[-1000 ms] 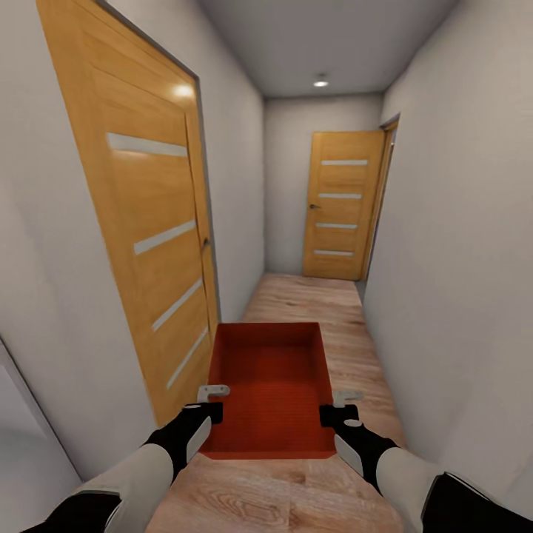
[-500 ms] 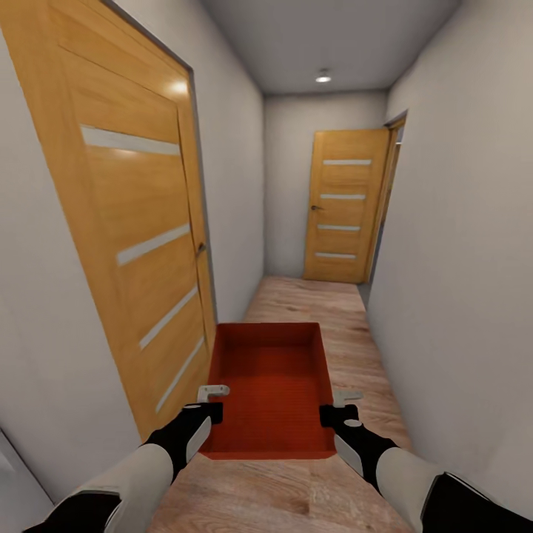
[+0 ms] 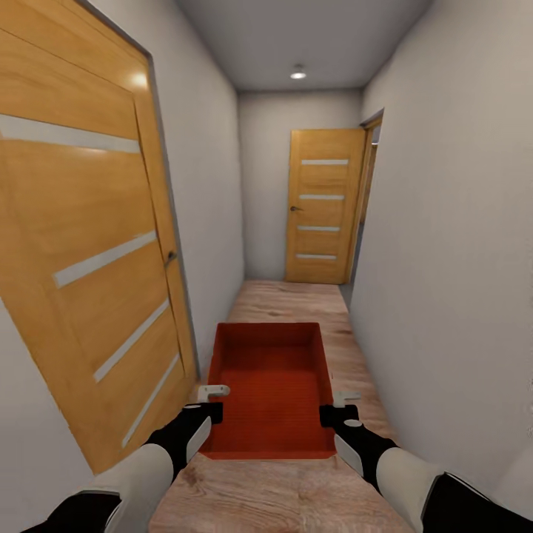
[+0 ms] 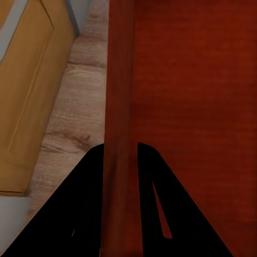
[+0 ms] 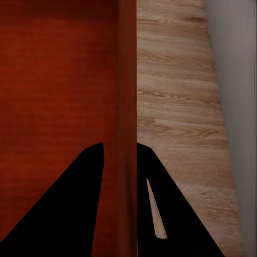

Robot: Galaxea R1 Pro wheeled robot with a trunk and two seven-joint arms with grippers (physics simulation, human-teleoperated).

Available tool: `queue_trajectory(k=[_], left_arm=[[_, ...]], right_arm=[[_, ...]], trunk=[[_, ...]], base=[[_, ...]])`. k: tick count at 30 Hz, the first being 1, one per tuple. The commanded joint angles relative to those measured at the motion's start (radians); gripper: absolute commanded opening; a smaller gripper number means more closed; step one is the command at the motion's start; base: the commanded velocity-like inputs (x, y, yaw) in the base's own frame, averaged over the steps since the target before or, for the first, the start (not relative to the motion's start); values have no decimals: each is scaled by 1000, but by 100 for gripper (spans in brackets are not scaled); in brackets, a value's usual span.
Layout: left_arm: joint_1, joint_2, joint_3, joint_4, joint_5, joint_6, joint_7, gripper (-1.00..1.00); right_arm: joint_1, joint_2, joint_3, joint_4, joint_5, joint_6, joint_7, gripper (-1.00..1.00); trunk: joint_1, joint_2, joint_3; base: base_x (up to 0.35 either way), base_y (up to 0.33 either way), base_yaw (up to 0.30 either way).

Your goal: Move the two storage containers from the living room to the garage. In the garage, place one container on the floor and stack the other container on top of it (either order is fine).

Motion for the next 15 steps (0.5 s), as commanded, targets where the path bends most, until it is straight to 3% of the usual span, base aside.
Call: queue_trajectory(k=[1, 15], left_arm=[[0, 39, 2, -4, -20, 9, 10, -100], [0, 39, 2, -4, -20, 9, 10, -100]], right_arm=[[-1, -12, -9, 30, -9, -6, -6, -100], [-2, -12, -9, 30, -9, -6, -6, -100]], trunk=[[1, -2, -2], [1, -2, -2]], base=[[323, 0, -249], [323, 0, -232]])
